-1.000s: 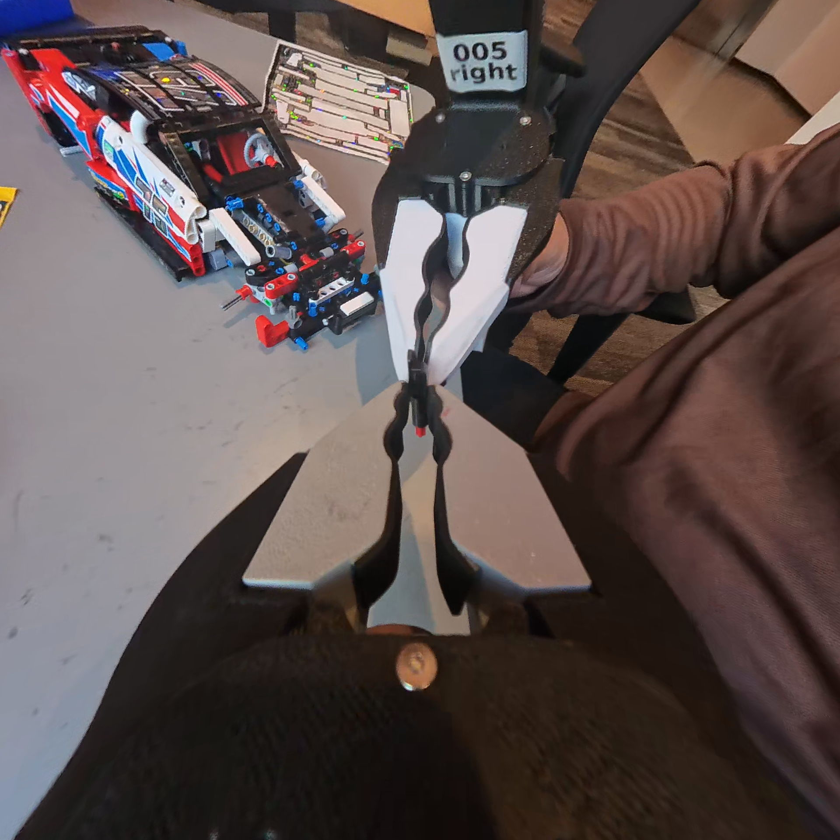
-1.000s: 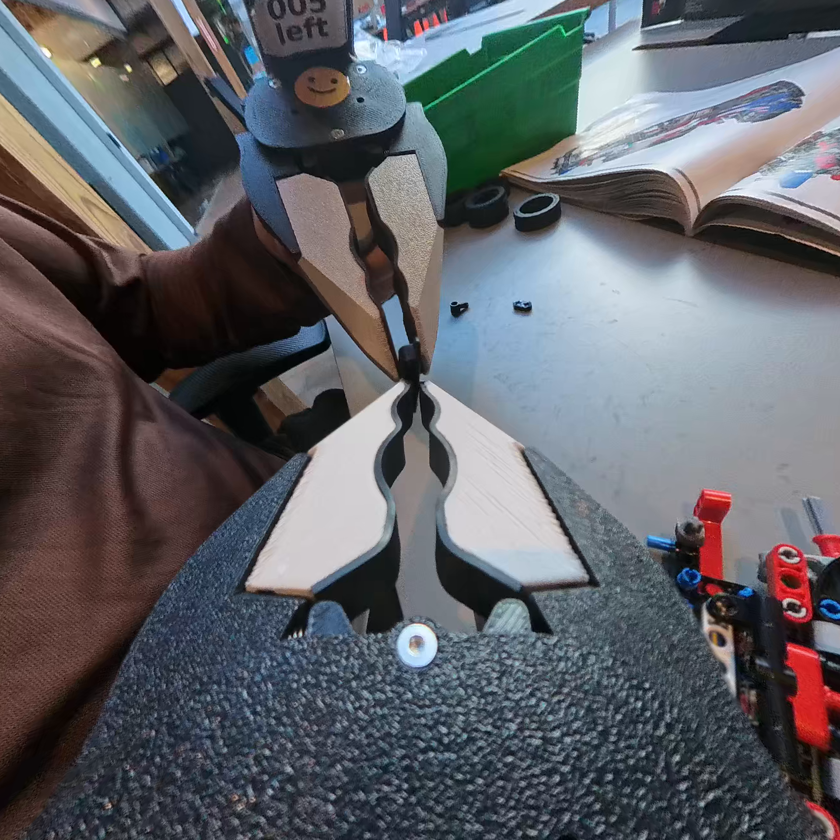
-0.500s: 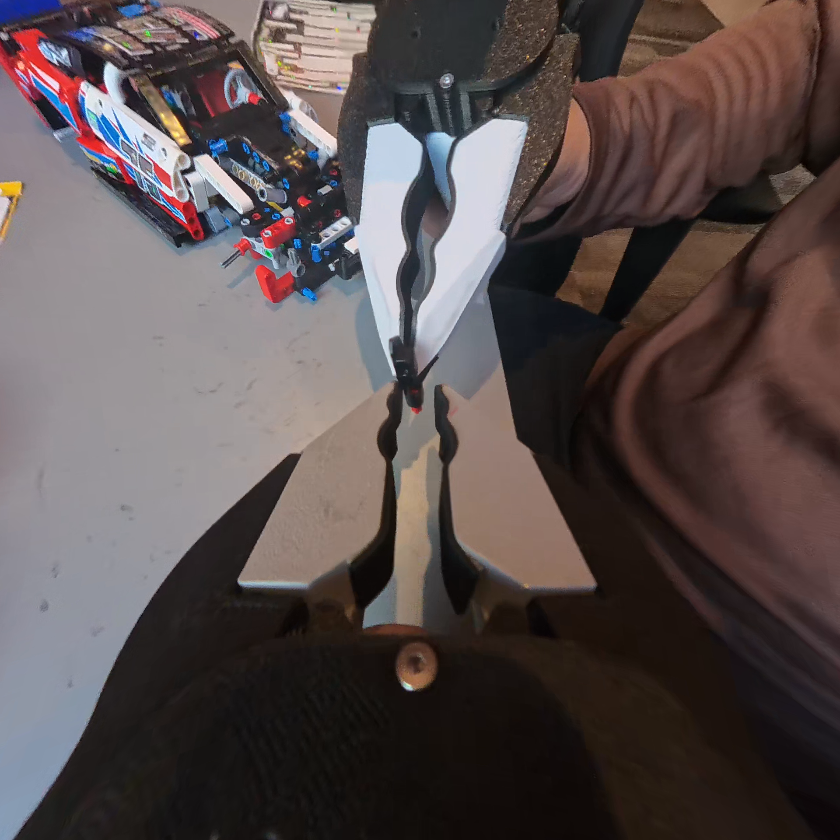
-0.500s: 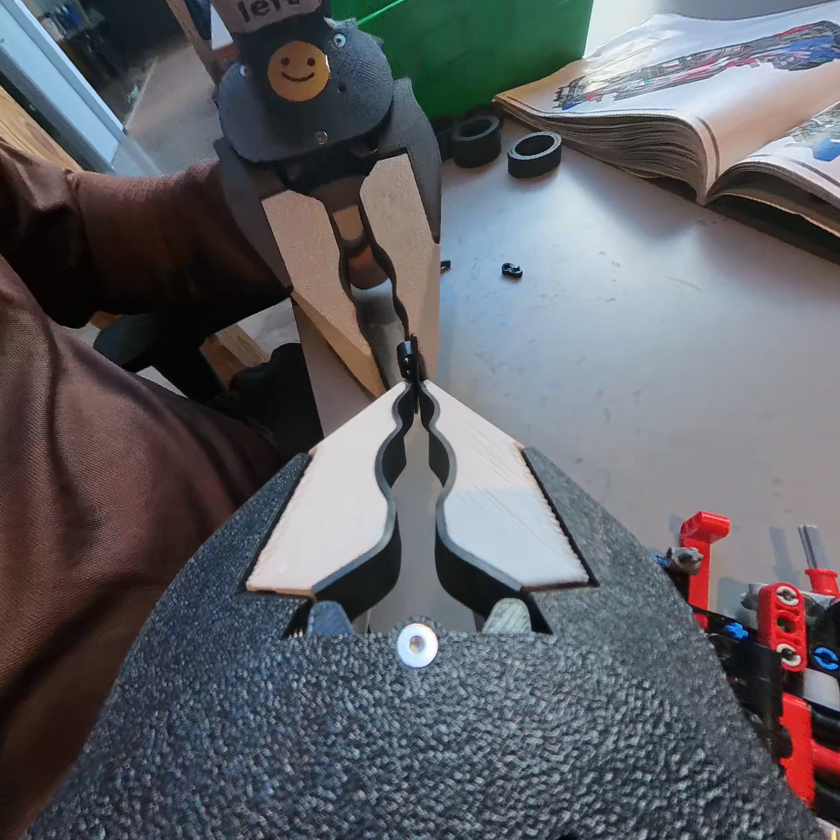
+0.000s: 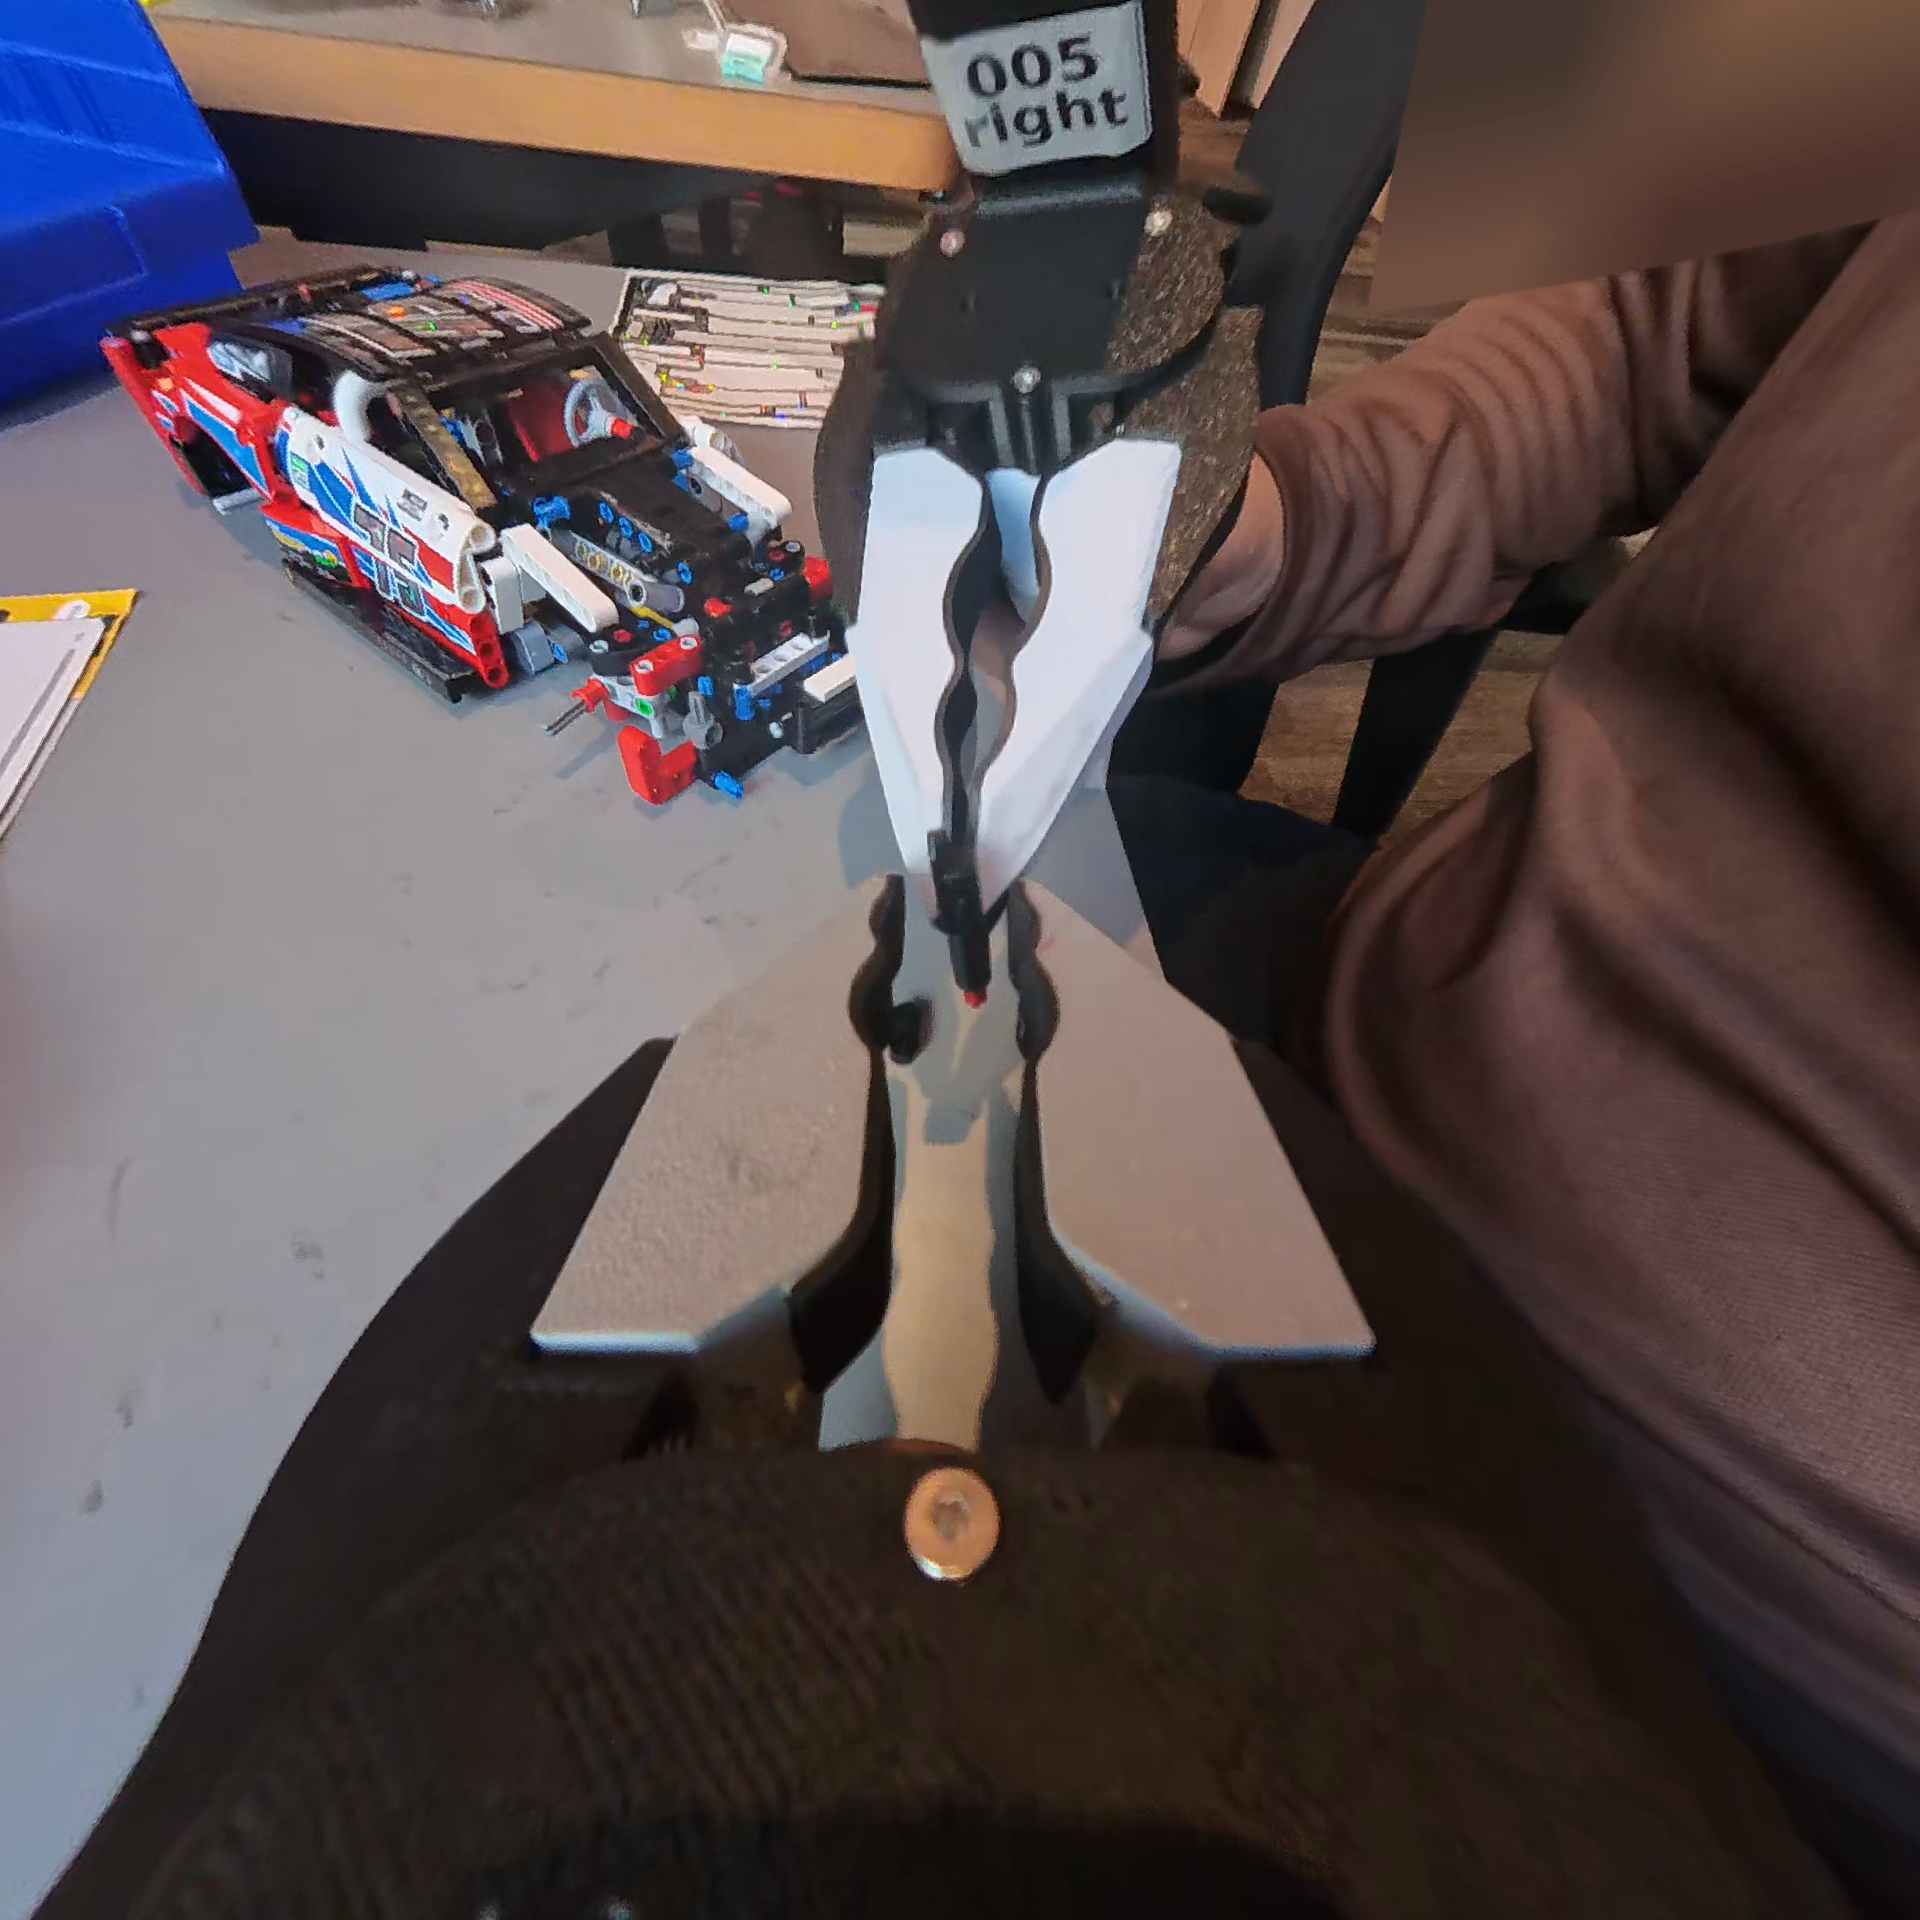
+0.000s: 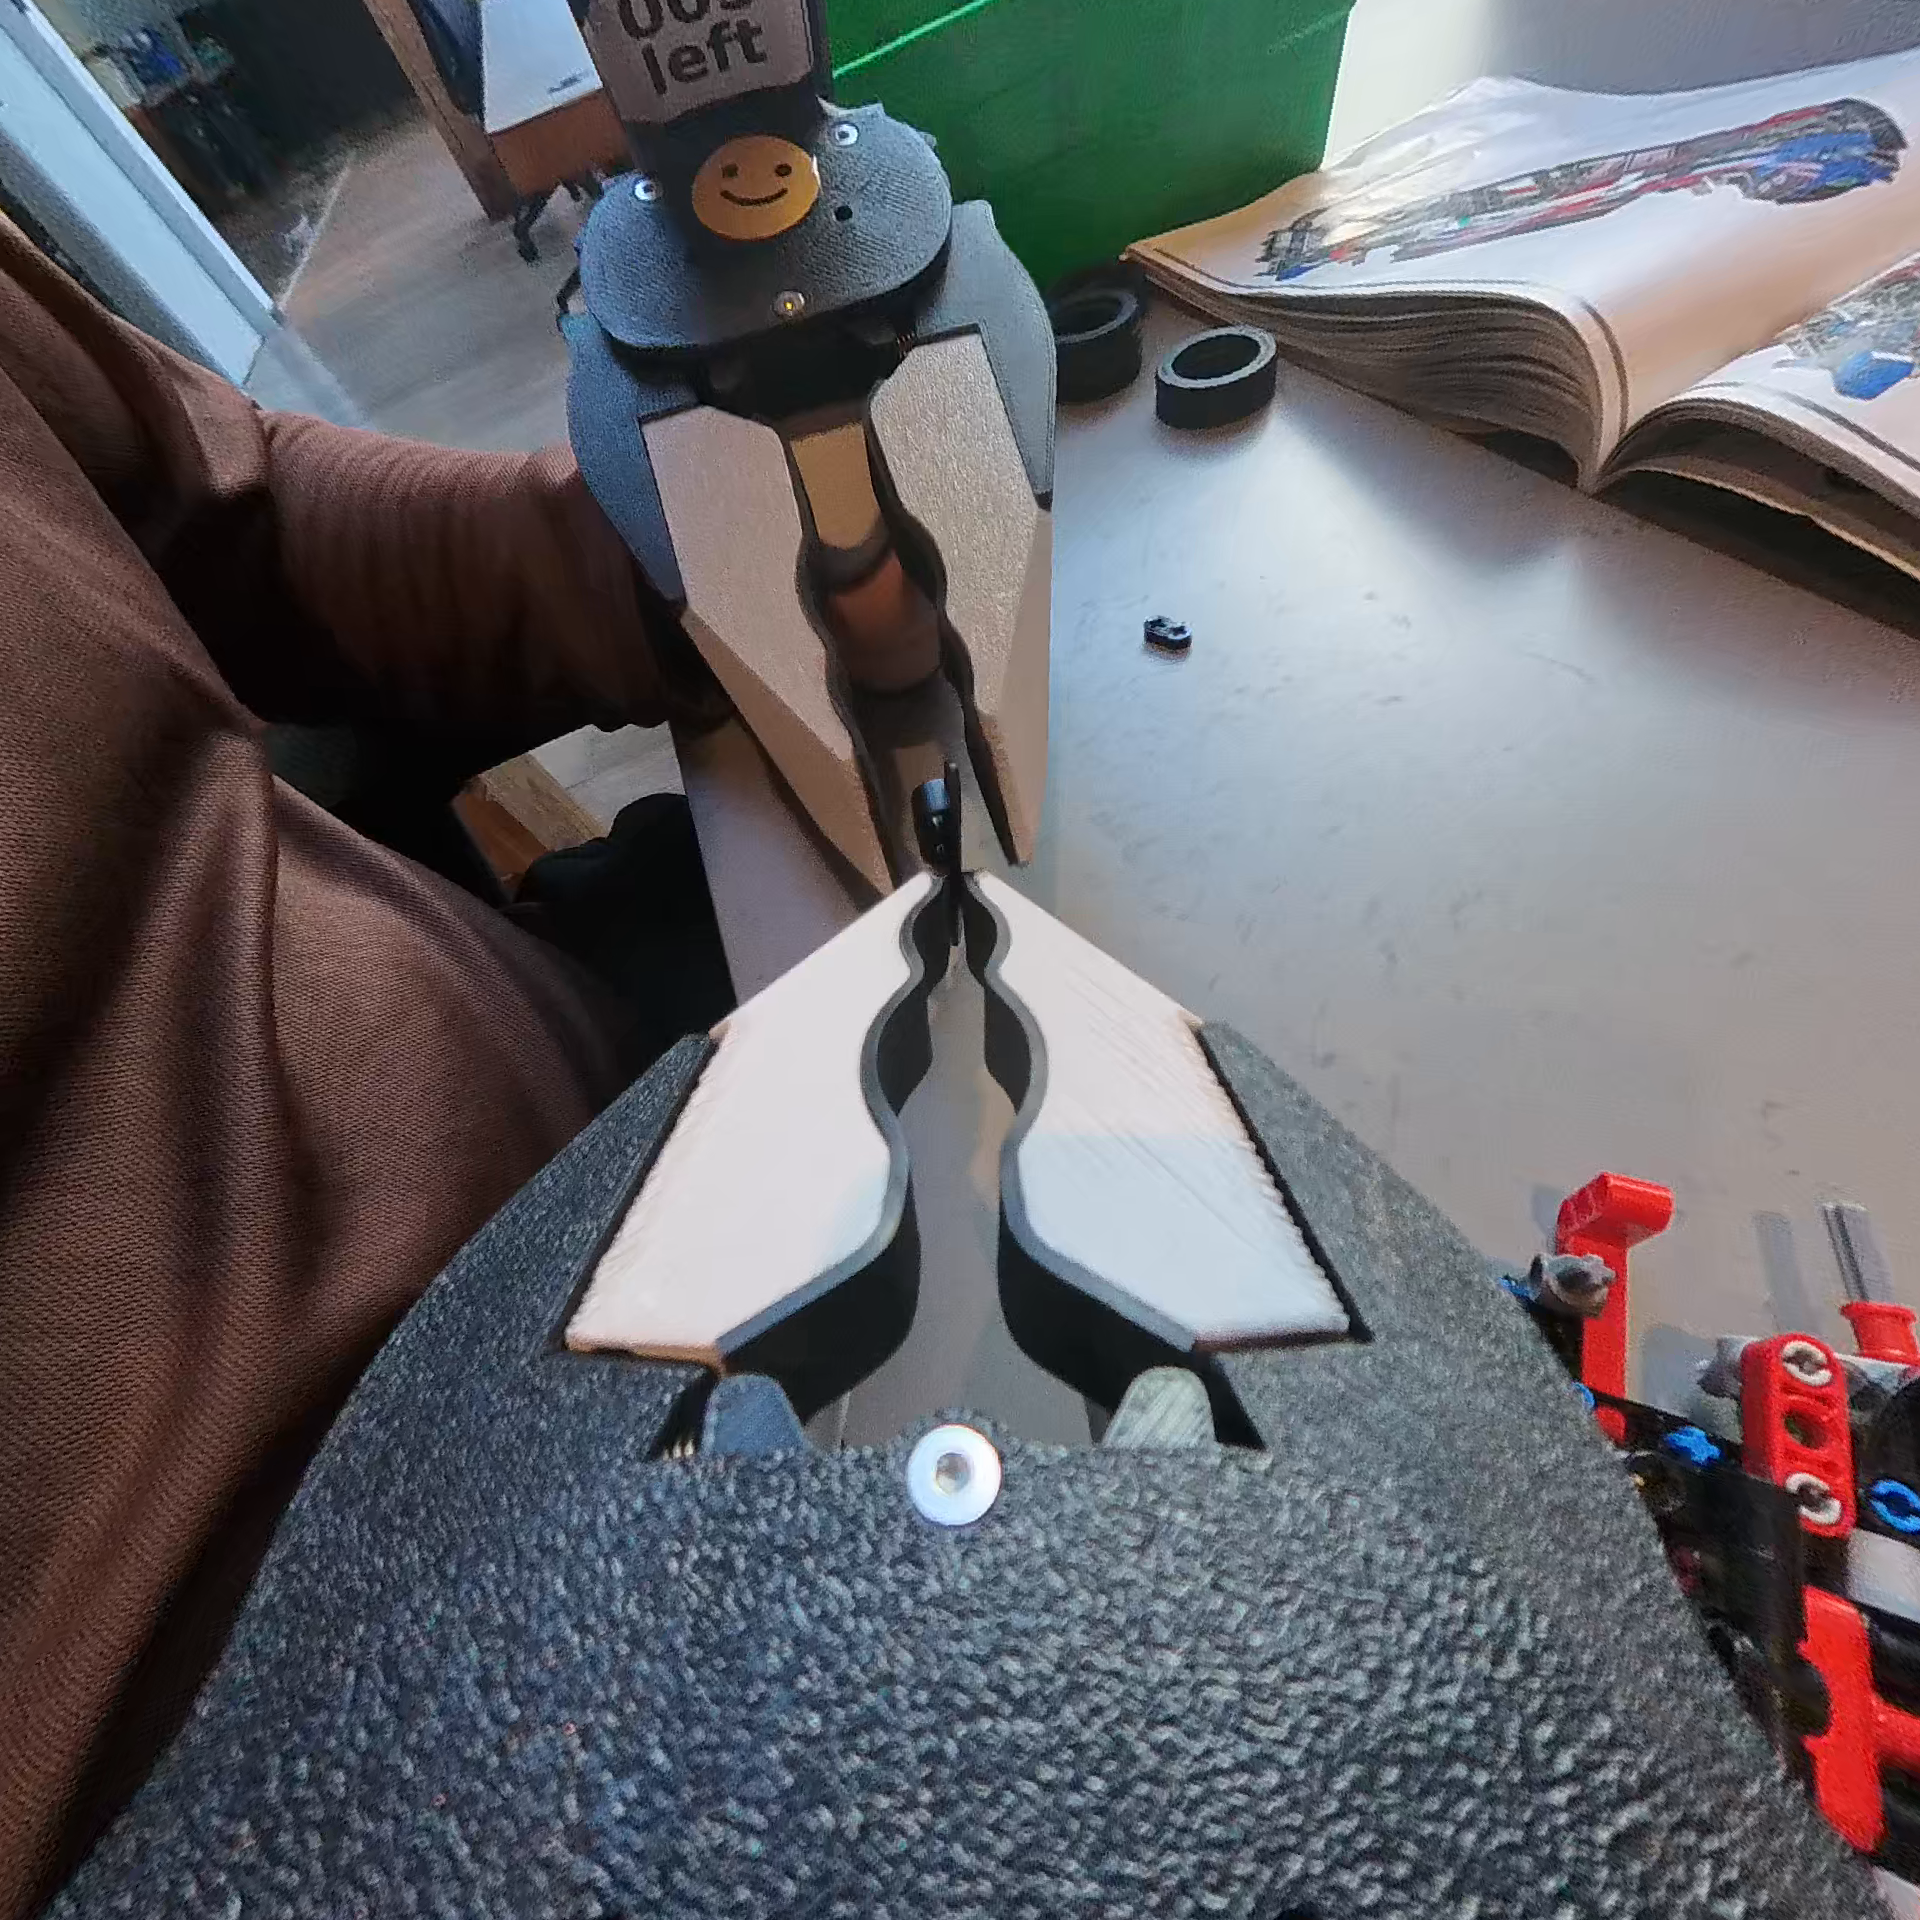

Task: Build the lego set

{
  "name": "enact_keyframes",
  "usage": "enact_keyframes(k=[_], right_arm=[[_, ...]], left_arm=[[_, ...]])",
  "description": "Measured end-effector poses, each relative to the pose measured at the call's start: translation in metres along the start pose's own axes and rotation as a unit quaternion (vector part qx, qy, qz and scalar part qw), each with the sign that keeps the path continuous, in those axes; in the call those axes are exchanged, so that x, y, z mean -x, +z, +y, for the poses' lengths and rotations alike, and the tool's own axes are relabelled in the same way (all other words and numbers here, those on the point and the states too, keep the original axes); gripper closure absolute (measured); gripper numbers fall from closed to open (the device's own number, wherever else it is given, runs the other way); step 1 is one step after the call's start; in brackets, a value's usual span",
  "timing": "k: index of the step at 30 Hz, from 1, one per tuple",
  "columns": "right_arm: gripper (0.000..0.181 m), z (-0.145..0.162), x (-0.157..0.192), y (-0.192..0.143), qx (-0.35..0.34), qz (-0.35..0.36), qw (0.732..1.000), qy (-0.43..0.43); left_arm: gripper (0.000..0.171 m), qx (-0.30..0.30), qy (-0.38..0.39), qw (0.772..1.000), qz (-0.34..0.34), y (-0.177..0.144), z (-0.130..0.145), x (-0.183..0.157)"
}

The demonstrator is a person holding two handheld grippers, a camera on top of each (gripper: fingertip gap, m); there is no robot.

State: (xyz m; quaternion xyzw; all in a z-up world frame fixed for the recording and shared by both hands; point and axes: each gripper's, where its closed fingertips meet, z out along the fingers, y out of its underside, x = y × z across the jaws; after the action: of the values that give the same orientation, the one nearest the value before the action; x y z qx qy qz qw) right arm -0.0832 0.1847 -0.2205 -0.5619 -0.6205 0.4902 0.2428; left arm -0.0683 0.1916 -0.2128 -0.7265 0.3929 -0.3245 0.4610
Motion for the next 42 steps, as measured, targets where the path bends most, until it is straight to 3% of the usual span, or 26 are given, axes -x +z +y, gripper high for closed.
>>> enact_keyframes(k=[5,10,22,42], right_arm=[[0.180,0.000,-0.006,0.001,0.003,0.000,1.000,0.012],[0.180,-0.005,-0.013,-0.002,-0.013,-0.003,0.999,0.046],[0.180,0.005,-0.010,0.005,0.026,-0.003,0.999,0.027],[0.180,0.013,-0.014,0.006,0.051,0.020,0.998,0.007]], left_arm=[[0.167,-0.024,-0.029,0.999,0.009,-0.004,-0.006,0.005],[0.167,-0.033,-0.039,0.999,-0.018,-0.008,-0.008,0.014],[0.167,0.044,-0.063,0.997,0.028,-0.002,0.015,0.007],[0.168,0.072,-0.051,0.996,0.004,0.004,0.022,0.010]])
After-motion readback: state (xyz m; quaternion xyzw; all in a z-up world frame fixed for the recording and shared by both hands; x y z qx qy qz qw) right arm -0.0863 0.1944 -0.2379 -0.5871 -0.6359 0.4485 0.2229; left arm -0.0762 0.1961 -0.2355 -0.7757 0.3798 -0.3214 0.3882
